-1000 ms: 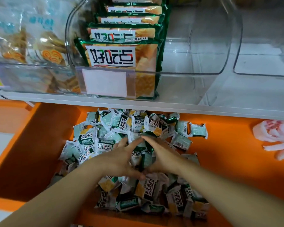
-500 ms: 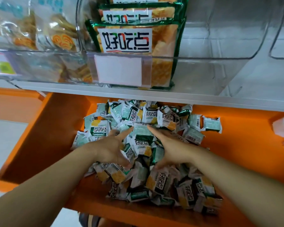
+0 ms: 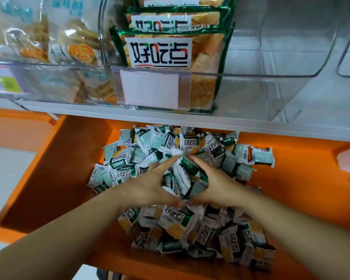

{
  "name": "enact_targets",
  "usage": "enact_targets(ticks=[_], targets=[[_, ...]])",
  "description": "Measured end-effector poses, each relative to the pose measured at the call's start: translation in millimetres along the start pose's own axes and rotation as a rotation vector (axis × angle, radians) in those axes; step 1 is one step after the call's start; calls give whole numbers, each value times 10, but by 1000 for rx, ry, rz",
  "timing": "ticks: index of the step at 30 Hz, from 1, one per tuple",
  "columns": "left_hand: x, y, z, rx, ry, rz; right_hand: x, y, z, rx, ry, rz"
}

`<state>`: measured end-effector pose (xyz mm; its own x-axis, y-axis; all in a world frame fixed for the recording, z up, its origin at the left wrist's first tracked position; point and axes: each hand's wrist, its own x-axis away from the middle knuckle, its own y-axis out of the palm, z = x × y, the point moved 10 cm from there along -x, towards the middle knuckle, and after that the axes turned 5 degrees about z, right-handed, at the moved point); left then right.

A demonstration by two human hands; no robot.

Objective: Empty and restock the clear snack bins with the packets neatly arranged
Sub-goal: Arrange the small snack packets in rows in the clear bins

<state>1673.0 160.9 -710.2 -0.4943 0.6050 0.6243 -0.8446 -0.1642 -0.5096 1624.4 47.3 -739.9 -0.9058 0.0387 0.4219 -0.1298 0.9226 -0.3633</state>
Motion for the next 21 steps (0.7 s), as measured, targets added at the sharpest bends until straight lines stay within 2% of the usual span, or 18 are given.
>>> enact_targets(ticks=[4,12,21], targets=[[92,3,276,46,85,41,257,-269,-136,-8,-25,70],[723,71,1185,87,383,140,1199,-807,-552,44,-120,242],[1615,-151,2687,-92,716,313,2533,-1800,-1439,110,-353,528]])
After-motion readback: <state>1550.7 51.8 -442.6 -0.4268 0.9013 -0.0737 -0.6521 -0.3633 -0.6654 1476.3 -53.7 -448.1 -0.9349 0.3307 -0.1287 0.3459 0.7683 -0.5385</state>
